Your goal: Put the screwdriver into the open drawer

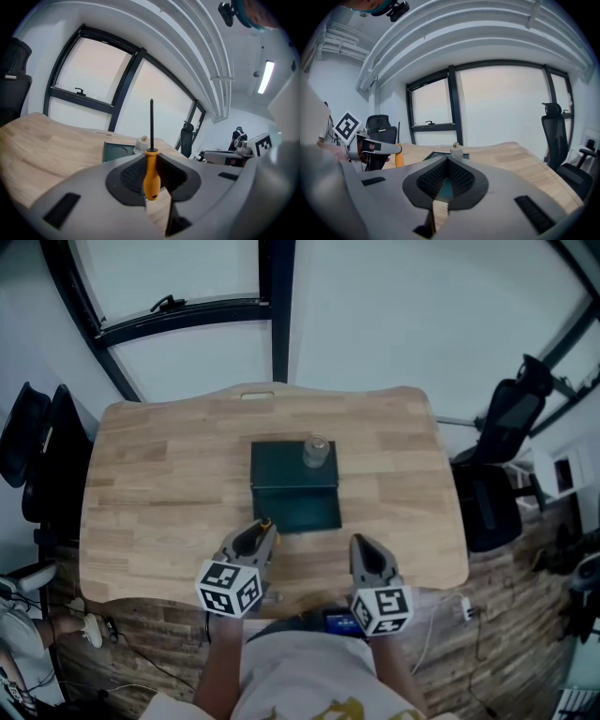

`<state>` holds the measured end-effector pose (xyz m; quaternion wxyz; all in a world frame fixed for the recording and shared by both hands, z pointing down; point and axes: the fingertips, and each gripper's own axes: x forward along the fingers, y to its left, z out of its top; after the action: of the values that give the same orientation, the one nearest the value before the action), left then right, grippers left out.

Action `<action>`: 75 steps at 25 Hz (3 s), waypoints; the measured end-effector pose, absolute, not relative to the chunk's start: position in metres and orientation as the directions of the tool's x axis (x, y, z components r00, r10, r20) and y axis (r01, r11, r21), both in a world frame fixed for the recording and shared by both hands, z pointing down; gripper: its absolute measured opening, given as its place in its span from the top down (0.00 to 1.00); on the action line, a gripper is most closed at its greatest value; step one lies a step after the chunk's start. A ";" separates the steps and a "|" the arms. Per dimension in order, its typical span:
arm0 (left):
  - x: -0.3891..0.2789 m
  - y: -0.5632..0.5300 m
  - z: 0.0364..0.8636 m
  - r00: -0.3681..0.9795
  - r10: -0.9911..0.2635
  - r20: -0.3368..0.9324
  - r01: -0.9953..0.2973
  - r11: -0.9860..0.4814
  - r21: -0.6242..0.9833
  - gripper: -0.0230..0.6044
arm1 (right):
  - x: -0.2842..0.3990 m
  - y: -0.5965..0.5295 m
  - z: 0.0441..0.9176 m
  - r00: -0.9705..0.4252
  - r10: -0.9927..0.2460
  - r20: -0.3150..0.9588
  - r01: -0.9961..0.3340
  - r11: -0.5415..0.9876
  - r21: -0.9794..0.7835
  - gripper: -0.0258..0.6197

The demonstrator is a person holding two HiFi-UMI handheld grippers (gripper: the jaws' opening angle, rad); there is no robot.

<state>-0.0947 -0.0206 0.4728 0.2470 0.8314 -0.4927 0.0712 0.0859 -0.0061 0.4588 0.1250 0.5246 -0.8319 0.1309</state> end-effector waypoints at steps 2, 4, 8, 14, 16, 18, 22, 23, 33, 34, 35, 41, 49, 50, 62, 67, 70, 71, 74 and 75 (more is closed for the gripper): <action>-0.096 -0.024 0.472 0.508 -0.782 0.362 -0.853 -0.395 0.342 0.85 | 0.087 -0.009 0.459 -0.411 -0.843 0.347 -0.909 0.407 -0.087 0.96; -0.097 -0.027 0.472 0.508 -0.782 0.361 -0.852 -0.397 0.340 0.85 | 0.088 -0.013 0.460 -0.405 -0.845 0.349 -0.912 0.401 -0.087 0.96; -0.104 -0.035 0.474 0.502 -0.786 0.362 -0.857 -0.394 0.333 0.85 | 0.082 -0.023 0.460 -0.407 -0.850 0.336 -0.911 0.403 -0.085 0.96; -0.113 -0.053 0.476 0.492 -0.787 0.373 -0.864 -0.389 0.319 0.85 | 0.077 -0.042 0.456 -0.409 -0.854 0.321 -0.911 0.404 -0.087 0.96; -0.113 -0.060 0.474 0.494 -0.785 0.374 -0.864 -0.395 0.312 0.85 | 0.077 -0.048 0.458 -0.406 -0.855 0.322 -0.912 0.399 -0.091 0.96; -0.113 -0.067 0.475 0.496 -0.781 0.379 -0.864 -0.401 0.304 0.85 | 0.075 -0.055 0.458 -0.403 -0.856 0.323 -0.914 0.395 -0.093 0.96; -0.114 -0.077 0.480 0.495 -0.773 0.397 -0.867 -0.405 0.291 0.85 | 0.072 -0.065 0.461 -0.404 -0.853 0.329 -0.913 0.396 -0.095 0.96; -0.113 -0.079 0.481 0.495 -0.770 0.402 -0.867 -0.408 0.287 0.85 | 0.073 -0.066 0.464 -0.403 -0.853 0.332 -0.914 0.394 -0.098 0.96; -0.114 -0.086 0.494 0.490 -0.751 0.443 -0.871 -0.413 0.264 0.85 | 0.064 -0.082 0.477 -0.417 -0.834 0.362 -0.907 0.408 -0.104 0.96; -0.115 -0.086 0.495 0.490 -0.749 0.447 -0.872 -0.412 0.265 0.85 | 0.062 -0.083 0.477 -0.421 -0.832 0.362 -0.905 0.412 -0.105 0.96; -0.115 -0.086 0.496 0.489 -0.747 0.450 -0.872 -0.410 0.267 0.85 | 0.061 -0.085 0.477 -0.425 -0.830 0.362 -0.903 0.417 -0.105 0.96; -0.115 -0.088 0.505 0.489 -0.733 0.473 -0.872 -0.411 0.266 0.85 | 0.060 -0.088 0.486 -0.425 -0.826 0.372 -0.903 0.414 -0.113 0.96; -0.112 -0.089 0.522 0.496 -0.701 0.512 -0.868 -0.418 0.268 0.85 | 0.059 -0.095 0.496 -0.435 -0.810 0.394 -0.898 0.422 -0.126 0.96; -0.112 -0.090 0.525 0.498 -0.697 0.517 -0.867 -0.419 0.271 0.85 | 0.058 -0.096 0.498 -0.437 -0.808 0.395 -0.898 0.422 -0.129 0.96; -0.108 -0.086 0.558 0.506 -0.617 0.603 -0.850 -0.475 0.227 0.85 | 0.054 -0.102 0.515 -0.441 -0.788 0.430 -0.894 0.426 -0.139 0.96; -0.105 -0.086 0.573 0.502 -0.577 0.644 -0.841 -0.499 0.210 0.85 | 0.054 -0.105 0.525 -0.445 -0.777 0.445 -0.892 0.427 -0.148 0.96; -0.101 -0.083 0.580 0.502 -0.553 0.665 -0.836 -0.507 0.210 0.85 | 0.054 -0.107 0.527 -0.451 -0.769 0.454 -0.889 0.434 -0.148 0.96; -0.100 -0.082 0.583 0.502 -0.546 0.671 -0.835 -0.509 0.211 0.85 | 0.055 -0.107 0.528 -0.450 -0.767 0.457 -0.889 0.432 -0.149 0.96; -0.100 -0.079 0.591 0.495 -0.527 0.691 -0.831 -0.519 0.200 0.85 | 0.056 -0.108 0.534 -0.451 -0.761 0.467 -0.889 0.433 -0.153 0.96; -0.100 -0.079 0.593 0.492 -0.521 0.698 -0.829 -0.525 0.192 0.85 | 0.055 -0.108 0.534 -0.454 -0.757 0.471 -0.887 0.436 -0.153 0.96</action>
<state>-0.1000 -0.0786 0.5930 0.2631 0.8225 -0.4104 0.2929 0.0548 -0.1079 0.5343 0.1687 0.4947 -0.8305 0.1925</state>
